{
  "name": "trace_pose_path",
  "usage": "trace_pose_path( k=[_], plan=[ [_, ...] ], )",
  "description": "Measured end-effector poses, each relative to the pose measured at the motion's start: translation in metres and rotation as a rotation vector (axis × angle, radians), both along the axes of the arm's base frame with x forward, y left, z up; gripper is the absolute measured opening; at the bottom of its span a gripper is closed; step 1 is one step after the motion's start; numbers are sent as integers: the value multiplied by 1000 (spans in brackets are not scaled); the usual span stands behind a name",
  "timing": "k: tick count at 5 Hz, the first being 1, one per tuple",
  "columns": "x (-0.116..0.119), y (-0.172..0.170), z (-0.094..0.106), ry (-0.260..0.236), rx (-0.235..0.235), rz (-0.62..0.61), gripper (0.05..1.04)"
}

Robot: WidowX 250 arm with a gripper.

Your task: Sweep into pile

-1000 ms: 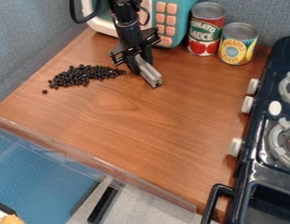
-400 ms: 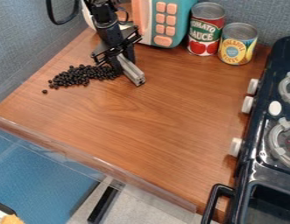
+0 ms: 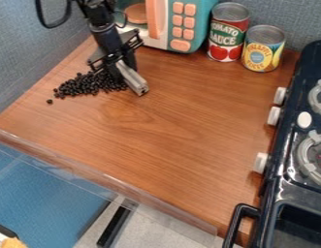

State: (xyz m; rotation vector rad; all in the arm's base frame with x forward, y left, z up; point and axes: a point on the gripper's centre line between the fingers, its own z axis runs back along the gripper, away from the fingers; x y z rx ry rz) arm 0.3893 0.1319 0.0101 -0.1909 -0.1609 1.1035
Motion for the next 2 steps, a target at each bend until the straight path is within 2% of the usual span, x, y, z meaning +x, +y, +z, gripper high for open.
trace_pose_path(
  k=[2],
  plan=[
    [-18, 11, 1, -3, -27, 37, 388]
  ],
)
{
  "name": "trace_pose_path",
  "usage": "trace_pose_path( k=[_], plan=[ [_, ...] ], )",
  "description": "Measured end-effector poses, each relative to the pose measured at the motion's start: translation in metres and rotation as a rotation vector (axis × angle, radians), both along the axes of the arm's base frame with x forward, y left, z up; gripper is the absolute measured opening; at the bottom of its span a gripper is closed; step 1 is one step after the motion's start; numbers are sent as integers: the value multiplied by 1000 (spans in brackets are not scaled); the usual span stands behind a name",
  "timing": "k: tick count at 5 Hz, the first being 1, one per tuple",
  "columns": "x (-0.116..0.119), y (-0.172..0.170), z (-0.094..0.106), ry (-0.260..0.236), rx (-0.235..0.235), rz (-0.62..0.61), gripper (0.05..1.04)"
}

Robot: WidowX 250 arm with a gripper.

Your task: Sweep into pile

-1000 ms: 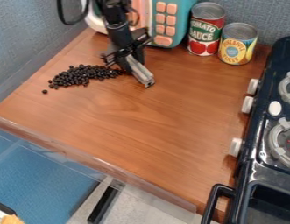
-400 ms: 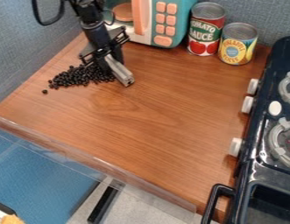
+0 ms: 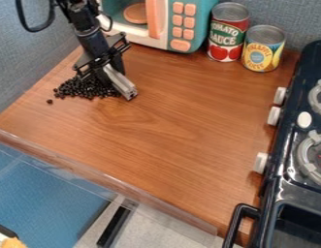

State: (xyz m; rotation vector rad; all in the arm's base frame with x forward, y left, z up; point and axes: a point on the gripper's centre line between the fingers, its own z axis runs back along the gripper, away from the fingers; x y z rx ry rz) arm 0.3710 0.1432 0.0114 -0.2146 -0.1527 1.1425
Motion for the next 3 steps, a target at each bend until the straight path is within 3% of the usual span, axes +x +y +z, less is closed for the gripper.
trace_pose_path(
  k=[3],
  plan=[
    [-16, 5, 1, -16, -16, 3, 388]
  ],
)
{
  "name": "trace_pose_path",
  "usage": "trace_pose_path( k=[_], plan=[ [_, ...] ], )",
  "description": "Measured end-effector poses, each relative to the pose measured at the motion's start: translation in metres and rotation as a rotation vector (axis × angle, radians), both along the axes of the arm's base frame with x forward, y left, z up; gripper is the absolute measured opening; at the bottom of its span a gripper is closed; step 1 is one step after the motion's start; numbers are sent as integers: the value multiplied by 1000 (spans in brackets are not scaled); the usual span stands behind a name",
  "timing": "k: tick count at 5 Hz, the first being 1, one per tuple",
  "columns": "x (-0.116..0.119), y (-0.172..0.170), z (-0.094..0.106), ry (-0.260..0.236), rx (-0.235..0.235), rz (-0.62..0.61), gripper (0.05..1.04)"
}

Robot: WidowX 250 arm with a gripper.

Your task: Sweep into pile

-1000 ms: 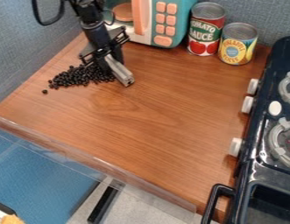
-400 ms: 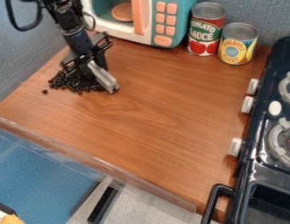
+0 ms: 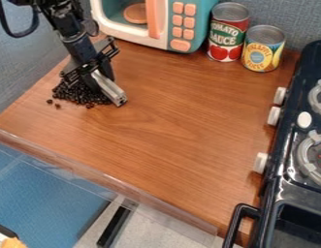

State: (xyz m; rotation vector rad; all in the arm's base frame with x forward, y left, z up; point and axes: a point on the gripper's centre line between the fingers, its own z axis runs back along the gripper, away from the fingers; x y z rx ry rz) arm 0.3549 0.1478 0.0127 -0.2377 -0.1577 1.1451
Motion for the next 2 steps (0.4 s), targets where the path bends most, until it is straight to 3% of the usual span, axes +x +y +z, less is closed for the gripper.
trace_pose_path(
  k=[2],
  plan=[
    [16, -4, 3, -83, -9, 13, 388]
  ],
)
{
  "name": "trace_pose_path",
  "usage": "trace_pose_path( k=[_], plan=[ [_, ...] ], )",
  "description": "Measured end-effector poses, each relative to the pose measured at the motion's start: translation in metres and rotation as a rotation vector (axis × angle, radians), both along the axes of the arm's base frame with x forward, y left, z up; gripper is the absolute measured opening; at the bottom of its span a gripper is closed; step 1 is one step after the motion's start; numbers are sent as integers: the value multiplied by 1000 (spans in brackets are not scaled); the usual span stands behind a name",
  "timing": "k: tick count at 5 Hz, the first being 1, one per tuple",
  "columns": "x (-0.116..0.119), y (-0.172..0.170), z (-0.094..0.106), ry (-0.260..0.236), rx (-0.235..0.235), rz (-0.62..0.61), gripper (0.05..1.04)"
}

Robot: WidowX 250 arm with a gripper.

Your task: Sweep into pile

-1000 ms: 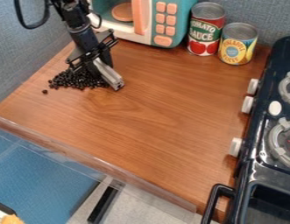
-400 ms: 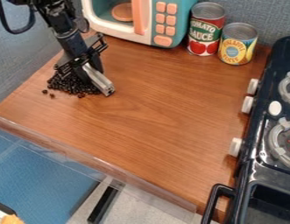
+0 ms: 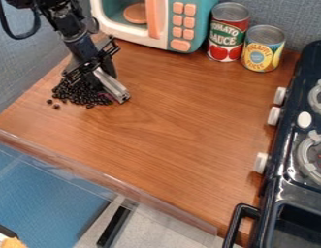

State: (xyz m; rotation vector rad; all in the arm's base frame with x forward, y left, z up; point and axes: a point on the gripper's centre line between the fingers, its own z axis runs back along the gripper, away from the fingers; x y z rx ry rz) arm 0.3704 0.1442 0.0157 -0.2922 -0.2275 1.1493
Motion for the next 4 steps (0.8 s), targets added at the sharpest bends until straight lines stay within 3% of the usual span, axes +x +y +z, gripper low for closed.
trace_pose_path(
  k=[2, 3, 4],
  plan=[
    [16, -12, 5, -30, -49, -1, 388],
    [12, -15, 29, -88, -84, -14, 387],
    [-6, -3, 64, -159, -97, 14, 387]
  ],
)
